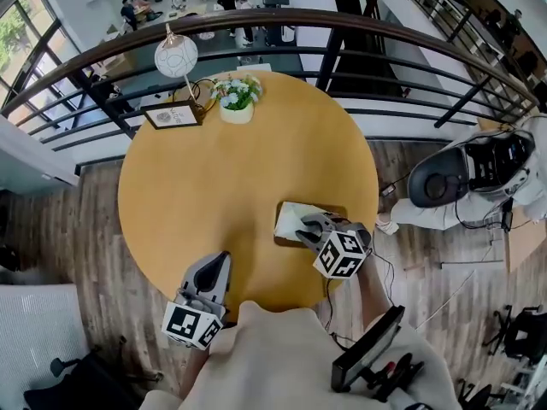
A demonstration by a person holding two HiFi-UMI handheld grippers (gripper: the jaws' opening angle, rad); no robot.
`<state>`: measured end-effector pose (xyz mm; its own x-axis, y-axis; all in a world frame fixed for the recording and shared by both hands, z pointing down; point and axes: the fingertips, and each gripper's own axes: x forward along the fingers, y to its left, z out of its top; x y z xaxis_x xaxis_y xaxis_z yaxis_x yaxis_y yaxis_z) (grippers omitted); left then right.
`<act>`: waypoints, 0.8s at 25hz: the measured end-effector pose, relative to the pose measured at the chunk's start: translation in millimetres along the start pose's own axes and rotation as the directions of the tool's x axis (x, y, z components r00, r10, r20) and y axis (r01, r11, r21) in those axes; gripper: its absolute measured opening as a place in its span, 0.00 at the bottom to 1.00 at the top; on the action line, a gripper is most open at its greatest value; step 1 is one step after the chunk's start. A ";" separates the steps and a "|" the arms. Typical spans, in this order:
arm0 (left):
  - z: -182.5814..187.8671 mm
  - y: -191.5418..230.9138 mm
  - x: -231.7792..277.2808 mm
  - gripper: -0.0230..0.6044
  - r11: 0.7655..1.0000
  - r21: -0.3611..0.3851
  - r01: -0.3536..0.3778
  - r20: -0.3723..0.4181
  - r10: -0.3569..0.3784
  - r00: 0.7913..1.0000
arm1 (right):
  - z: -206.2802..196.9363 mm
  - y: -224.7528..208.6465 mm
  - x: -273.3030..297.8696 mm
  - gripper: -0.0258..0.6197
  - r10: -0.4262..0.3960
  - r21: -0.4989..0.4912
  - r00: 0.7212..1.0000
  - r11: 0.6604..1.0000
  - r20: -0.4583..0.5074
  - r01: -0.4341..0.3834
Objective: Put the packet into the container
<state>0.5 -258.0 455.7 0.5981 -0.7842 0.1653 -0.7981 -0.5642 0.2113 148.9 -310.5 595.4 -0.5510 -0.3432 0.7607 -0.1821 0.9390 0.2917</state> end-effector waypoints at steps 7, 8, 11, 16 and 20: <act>-6.3 -6.5 -2.6 0.04 1.000 -0.004 -0.002 -0.008 0.001 1.000 | -25.3 14.5 16.6 0.13 0.071 0.035 0.997 0.997 -0.034 -0.070; -6.6 -7.1 -2.4 0.04 1.000 -0.002 -0.002 -0.011 0.002 1.000 | -30.1 15.0 21.2 0.13 0.076 0.050 0.997 0.996 -0.030 -0.075; -9.2 -8.9 -3.5 0.04 1.000 0.005 -0.008 -0.026 0.008 1.000 | -41.9 18.5 35.1 0.13 0.088 0.078 0.996 0.993 -0.023 -0.086; -11.9 -10.5 -8.1 0.04 1.000 0.011 -0.026 -0.045 0.026 0.999 | -54.0 20.9 48.5 0.13 0.084 0.108 0.996 0.991 -0.021 -0.082; -11.2 -10.4 -8.4 0.04 0.999 0.016 -0.028 -0.053 0.028 0.998 | -56.5 23.7 53.4 0.13 0.091 0.125 0.996 0.988 -0.014 -0.088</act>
<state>4.5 -242.6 462.9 0.5782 -0.7851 0.2223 -0.8154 -0.5464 0.1911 161.2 -307.8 675.7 -0.5539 -0.2568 0.7920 -0.2334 0.9610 0.1484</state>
